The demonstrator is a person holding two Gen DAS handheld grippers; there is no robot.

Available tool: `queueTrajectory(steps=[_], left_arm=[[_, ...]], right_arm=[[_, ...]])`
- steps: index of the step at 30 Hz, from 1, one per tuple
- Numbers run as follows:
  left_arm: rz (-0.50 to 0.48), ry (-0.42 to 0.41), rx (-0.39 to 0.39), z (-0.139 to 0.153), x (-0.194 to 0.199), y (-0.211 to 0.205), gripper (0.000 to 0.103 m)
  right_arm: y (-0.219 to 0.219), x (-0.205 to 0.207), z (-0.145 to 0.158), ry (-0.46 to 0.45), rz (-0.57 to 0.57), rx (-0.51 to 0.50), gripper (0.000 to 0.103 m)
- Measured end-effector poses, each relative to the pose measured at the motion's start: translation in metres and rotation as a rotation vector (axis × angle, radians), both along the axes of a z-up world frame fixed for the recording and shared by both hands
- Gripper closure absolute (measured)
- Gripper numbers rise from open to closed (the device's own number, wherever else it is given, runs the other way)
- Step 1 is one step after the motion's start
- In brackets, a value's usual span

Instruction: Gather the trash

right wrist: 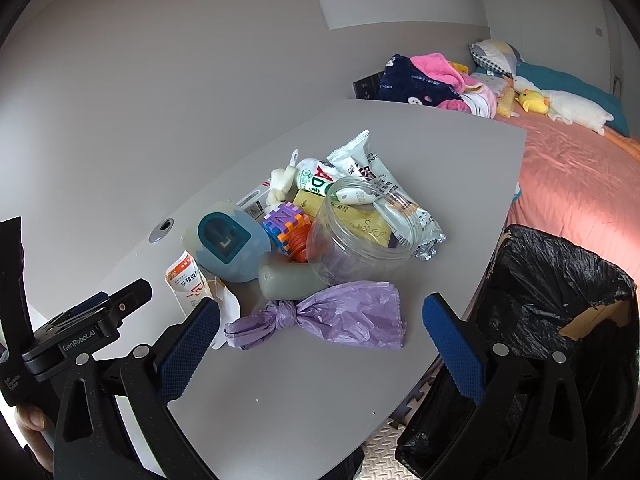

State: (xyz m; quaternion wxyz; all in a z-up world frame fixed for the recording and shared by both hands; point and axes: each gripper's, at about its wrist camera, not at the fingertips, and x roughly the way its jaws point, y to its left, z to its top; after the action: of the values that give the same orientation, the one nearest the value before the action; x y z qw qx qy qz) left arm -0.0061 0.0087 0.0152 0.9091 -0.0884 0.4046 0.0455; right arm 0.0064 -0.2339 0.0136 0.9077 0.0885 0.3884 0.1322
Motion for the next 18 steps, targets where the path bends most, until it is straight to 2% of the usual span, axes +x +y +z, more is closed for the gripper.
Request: queueTrajectory(steps=[18], left_arm=[[-0.001,0.003,0.004,-0.0004,-0.0011,-0.0018,0.005]], right_arm=[[0.0002,-0.0004,0.0,0.0,0.001,-0.001,0.002]])
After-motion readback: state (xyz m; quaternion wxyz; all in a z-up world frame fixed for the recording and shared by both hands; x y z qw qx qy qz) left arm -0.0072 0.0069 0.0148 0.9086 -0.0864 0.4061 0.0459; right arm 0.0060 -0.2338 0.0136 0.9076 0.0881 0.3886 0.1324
